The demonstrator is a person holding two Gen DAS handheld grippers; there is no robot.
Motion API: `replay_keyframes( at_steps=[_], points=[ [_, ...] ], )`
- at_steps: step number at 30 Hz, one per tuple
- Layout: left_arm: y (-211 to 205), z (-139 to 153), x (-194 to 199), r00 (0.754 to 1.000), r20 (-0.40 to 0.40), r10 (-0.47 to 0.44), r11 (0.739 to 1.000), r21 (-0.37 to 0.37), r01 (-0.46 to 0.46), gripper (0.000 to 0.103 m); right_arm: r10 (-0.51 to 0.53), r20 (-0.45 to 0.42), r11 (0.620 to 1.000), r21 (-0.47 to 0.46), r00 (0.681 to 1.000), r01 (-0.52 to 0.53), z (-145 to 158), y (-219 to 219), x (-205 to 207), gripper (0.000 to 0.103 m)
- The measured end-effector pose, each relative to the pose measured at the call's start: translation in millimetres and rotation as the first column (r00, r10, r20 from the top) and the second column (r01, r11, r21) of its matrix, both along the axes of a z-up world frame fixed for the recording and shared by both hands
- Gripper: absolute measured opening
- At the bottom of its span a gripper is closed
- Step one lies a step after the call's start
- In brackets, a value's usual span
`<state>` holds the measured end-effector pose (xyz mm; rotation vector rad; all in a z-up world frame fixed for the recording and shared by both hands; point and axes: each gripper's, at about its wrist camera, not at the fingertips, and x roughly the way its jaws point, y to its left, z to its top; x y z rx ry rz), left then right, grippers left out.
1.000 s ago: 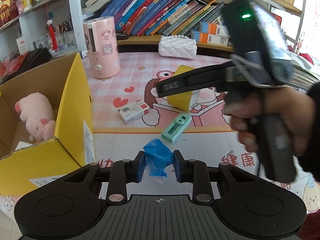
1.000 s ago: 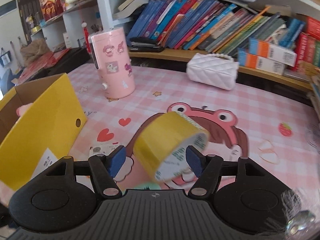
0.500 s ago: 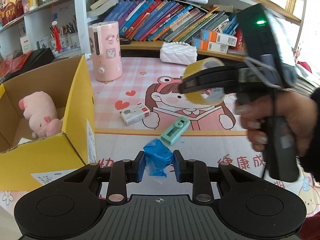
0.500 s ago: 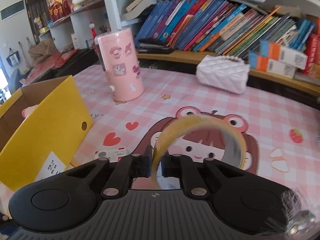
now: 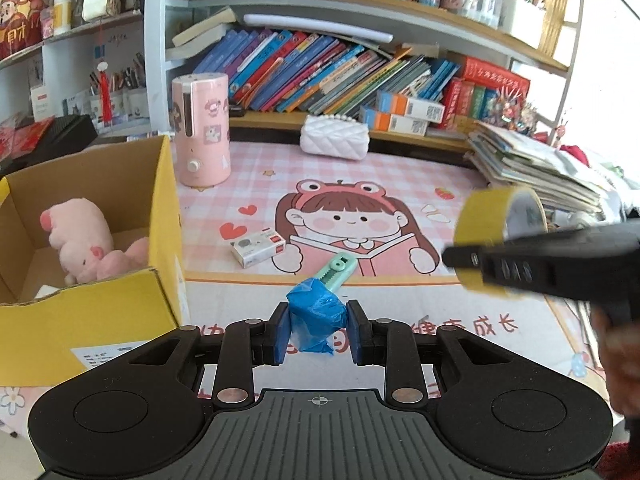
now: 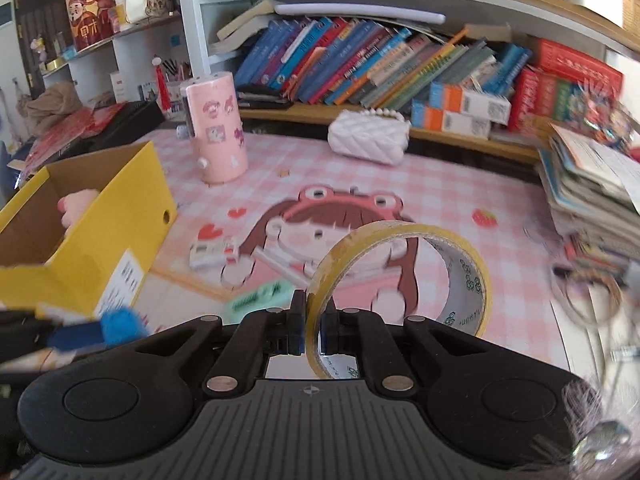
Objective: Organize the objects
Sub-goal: 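Carry the blue toy and tape roll toward the yellow box with both grippers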
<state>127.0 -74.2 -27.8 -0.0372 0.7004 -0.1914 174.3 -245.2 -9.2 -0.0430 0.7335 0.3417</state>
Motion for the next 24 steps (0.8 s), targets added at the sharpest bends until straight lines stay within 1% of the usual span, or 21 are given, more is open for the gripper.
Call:
replay_keyframes(
  at_steps=[7, 12, 19, 24],
  points=[
    [27.3, 5.5, -28.1, 1.0, 0.019, -0.009, 1.0, -0.024, 0.009, 0.027, -0.001, -0.014, 1.0, -0.028, 1.0, 0.001, -0.4, 22.7, -48.0, 0.007],
    [55.4, 7.0, -51.5, 1.0, 0.006, 0.016, 0.999, -0.037, -0.016, 0.027, -0.002, -0.038, 0.999, -0.045, 0.999, 0.0, -1.6, 47.1, -75.1, 0.007],
    [96.6, 7.5, -84.2, 0.998, -0.017, 0.063, 0.997, -0.051, -0.064, 0.027, 0.039, -0.068, 0.998, -0.038, 0.997, -0.042, -2.5, 81.5, -112.0, 0.007],
    [117.3, 9.5, -106.9, 0.997, -0.009, 0.07, 0.996, -0.047, -0.071, 0.027, 0.07, -0.076, 0.997, -0.032, 0.995, -0.073, -3.1, 105.3, -137.1, 0.007]
  ],
)
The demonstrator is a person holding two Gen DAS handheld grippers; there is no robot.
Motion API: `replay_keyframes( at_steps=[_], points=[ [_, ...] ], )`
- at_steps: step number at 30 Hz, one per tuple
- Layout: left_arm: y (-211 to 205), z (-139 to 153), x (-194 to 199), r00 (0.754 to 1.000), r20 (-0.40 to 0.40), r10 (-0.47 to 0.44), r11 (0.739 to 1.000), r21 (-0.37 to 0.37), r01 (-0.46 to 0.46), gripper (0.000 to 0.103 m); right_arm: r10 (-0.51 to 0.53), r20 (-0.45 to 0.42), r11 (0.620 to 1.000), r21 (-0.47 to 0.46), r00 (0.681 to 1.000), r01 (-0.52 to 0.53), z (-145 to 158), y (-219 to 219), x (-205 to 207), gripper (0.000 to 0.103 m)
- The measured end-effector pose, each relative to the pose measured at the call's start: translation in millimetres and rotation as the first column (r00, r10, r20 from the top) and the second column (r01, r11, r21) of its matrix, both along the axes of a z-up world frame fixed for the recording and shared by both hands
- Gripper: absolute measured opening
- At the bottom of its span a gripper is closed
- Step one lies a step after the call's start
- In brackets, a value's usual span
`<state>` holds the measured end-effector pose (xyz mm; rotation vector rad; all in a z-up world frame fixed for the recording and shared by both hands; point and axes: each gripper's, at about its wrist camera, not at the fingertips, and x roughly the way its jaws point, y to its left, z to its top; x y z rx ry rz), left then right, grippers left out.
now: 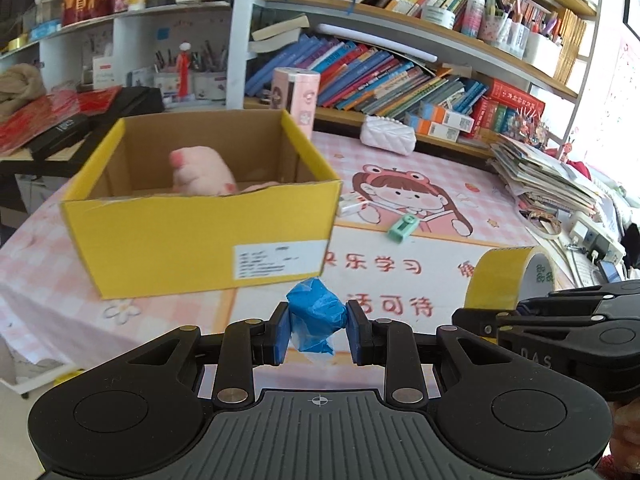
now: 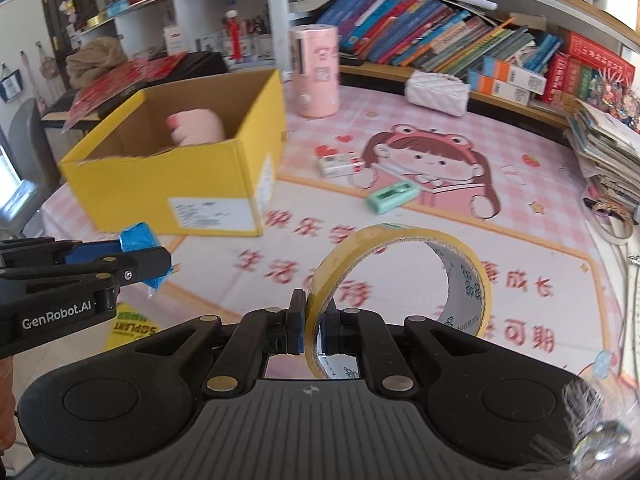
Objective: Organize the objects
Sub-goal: 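Carry the blue toy and tape roll toward the yellow box with both grippers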
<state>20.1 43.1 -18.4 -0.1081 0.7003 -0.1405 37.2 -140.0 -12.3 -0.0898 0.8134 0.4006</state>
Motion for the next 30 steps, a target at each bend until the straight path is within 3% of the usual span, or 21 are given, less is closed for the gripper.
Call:
replay_keyframes(
  at_steps=[17, 30],
  points=[
    [65.9, 1.1, -58.7, 0.998, 0.004, 0.069, 0.997, 0.037, -0.069, 0.027, 0.133, -0.056, 0.991, 0.039, 0.989, -0.131, -12.6, 77.4, -56.1, 0.007],
    [95.4, 14.8, -71.6, 0.991, 0.064, 0.116, 0.992, 0.039, -0.118, 0.027, 0.178, -0.009, 0.983, 0.037, 0.984, -0.178, -0.4, 112.9, -66.0, 0.007]
  ],
)
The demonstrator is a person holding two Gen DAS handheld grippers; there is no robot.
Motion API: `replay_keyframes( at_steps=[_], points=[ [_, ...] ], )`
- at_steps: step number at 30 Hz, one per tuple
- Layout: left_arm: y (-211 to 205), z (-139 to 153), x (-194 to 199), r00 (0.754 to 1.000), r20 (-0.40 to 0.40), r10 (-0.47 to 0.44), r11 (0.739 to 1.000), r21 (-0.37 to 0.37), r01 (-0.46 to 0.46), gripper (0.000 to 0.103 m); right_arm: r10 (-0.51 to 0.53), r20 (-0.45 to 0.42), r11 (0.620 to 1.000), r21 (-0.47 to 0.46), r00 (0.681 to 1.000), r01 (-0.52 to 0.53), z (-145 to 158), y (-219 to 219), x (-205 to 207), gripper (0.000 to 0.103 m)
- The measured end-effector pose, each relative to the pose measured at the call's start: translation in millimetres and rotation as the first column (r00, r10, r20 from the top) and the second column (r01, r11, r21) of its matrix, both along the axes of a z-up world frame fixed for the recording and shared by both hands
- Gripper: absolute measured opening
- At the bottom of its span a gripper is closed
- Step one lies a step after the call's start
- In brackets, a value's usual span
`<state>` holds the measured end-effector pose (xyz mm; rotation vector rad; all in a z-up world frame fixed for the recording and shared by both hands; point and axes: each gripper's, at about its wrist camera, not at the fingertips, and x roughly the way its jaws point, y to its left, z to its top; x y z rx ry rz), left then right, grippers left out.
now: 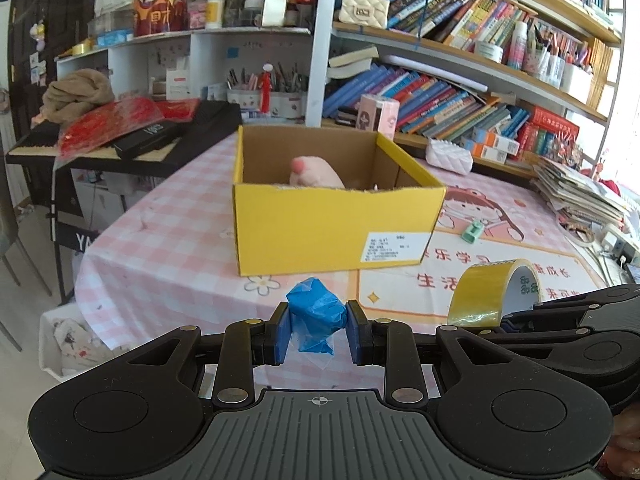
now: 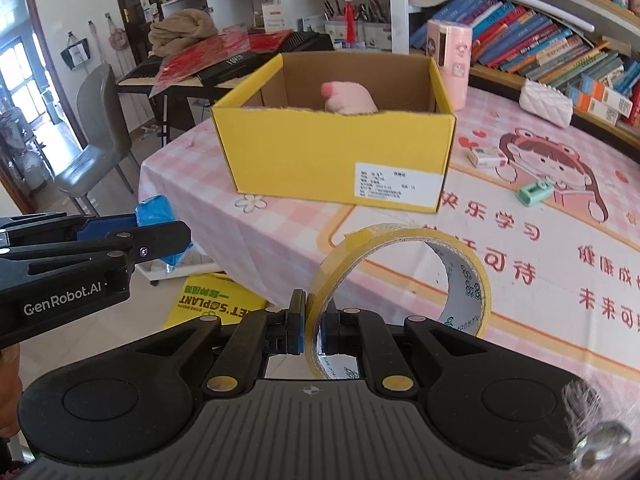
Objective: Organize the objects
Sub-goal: 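Carry the blue toy and tape roll toward the yellow box with both grippers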
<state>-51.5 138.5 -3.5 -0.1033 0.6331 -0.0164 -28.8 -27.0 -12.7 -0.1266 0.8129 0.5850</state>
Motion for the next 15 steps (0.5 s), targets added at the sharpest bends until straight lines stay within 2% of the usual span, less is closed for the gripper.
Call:
replay_keyframes(
  at_steps=[7, 15],
  points=[
    [3.9, 11.0, 9.7, 0.999, 0.042, 0.004, 1.0, -0.006, -0.004, 0.027, 0.001, 0.046, 1.0, -0.002, 0.999, -0.001, 12.2, 2.7, 10.0, 0.007],
    [7.0, 31.6, 48.2, 0.993, 0.118, 0.017, 1.0, 0.0, -0.017, 0.027, 0.001, 0.142, 0.999, 0.041, 0.99, -0.007, 44.8, 6.3, 41.5, 0.007]
  ],
)
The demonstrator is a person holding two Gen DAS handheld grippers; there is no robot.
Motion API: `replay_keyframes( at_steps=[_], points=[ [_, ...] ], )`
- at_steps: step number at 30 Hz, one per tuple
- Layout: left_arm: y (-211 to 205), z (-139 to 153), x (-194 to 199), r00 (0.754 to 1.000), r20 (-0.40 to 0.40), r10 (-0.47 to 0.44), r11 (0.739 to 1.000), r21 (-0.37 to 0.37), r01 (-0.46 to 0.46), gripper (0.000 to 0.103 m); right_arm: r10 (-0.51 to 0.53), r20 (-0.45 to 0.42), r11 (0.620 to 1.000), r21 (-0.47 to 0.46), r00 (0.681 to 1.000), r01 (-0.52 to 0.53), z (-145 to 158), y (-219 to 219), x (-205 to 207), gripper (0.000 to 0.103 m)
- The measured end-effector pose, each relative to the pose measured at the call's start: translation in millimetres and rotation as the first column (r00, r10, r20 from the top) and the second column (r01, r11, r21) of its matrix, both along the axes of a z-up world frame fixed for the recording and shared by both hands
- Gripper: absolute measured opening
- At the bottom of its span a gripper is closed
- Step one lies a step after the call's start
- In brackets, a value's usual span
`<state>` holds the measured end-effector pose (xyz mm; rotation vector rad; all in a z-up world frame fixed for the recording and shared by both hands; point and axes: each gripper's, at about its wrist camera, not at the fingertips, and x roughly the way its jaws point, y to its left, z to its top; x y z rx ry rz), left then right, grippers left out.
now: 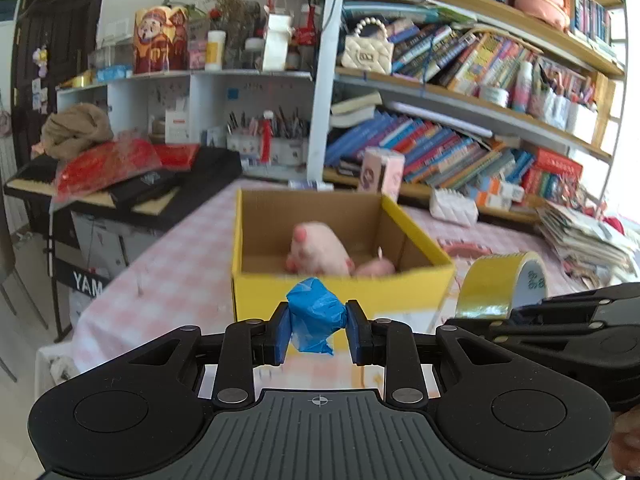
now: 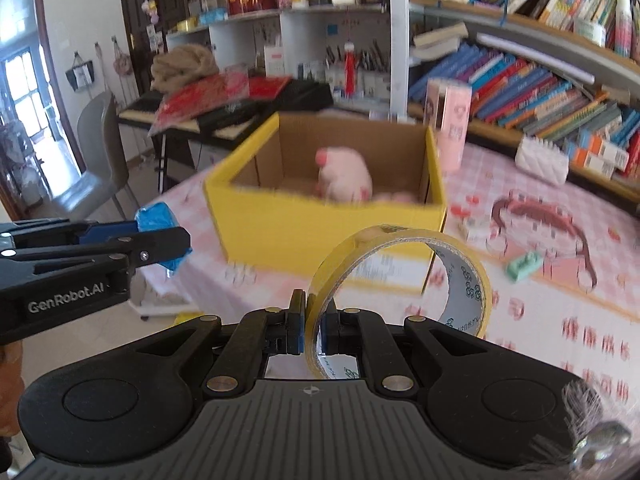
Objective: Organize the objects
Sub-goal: 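Carry the blue toy and tape roll toward the yellow box with both grippers, then lower the blue toy and tape into the box and open both grippers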
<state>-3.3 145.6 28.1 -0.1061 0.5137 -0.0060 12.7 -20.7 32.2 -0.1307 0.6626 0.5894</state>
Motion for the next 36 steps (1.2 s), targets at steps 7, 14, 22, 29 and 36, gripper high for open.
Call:
replay_keyframes(
  at_steps=[7, 14, 22, 29, 36],
  points=[
    [3.9, 9.0, 44.7, 0.999, 0.026, 0.032, 0.999, 0.025, -0.032, 0.027, 0.013, 0.087, 0.999, 0.046, 0.996, -0.017, 29.7, 12.2, 52.7, 0.007],
    [2.9, -2.3, 94.0, 0.998, 0.005, 0.064, 0.996, 0.055, -0.064, 0.027, 0.053, 0.118, 0.997, 0.044, 0.992, -0.058, 39.1, 27.0, 113.4, 0.007],
    [-4.1, -26.3, 139.3, 0.994, -0.08, 0.077, 0.995, 0.074, -0.072, 0.027, 0.131, 0.085, 0.991, 0.001, 0.988, -0.131, 24.6, 47.9, 165.6, 0.007],
    [-11.2, -46.6, 161.4, 0.984, -0.159, 0.082, 0.992, 0.108, -0.065, 0.027, 0.223, 0.005, 0.972, -0.07, 0.975, -0.222, 0.1, 72.0, 198.9, 0.007],
    [-15.3, -59.0, 174.8, 0.972, -0.222, 0.078, 0.992, 0.111, -0.054, 0.027, 0.31, -0.105, 0.935, -0.149, 0.945, -0.323, -24.8, 90.0, 220.2, 0.007]
  ],
)
